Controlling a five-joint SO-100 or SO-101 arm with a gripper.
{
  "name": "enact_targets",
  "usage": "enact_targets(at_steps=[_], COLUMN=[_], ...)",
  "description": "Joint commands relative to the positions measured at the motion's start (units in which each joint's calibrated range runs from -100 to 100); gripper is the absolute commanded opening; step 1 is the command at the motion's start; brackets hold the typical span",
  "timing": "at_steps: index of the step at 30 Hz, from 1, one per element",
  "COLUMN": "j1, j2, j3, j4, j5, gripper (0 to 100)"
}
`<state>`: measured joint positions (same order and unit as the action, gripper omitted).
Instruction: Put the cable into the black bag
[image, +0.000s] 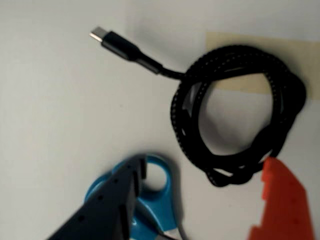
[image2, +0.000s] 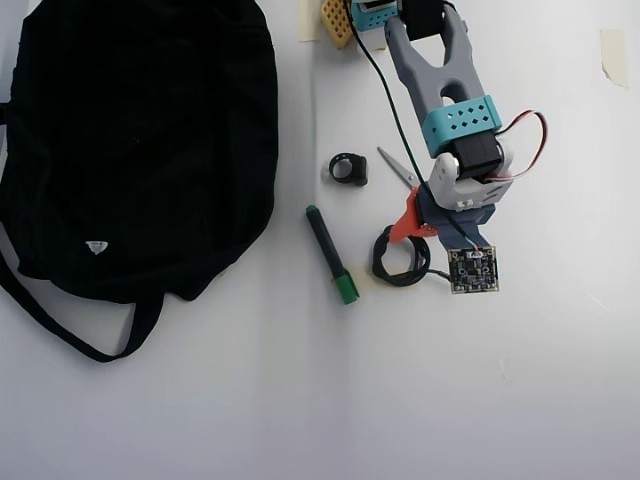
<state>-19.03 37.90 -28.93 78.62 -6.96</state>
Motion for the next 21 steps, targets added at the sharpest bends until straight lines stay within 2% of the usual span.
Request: enact_targets(at_steps=[1,13,21], j1=[-0.5,-1.0,-0.5], j2=[-0.7,0.4,6.4], j3=[-2.7,-3.1,-10.1], j4=[0.4,-0.2,-0.1], j5=[-0.2,-0.7,-0.6], gripper=[30,30,30])
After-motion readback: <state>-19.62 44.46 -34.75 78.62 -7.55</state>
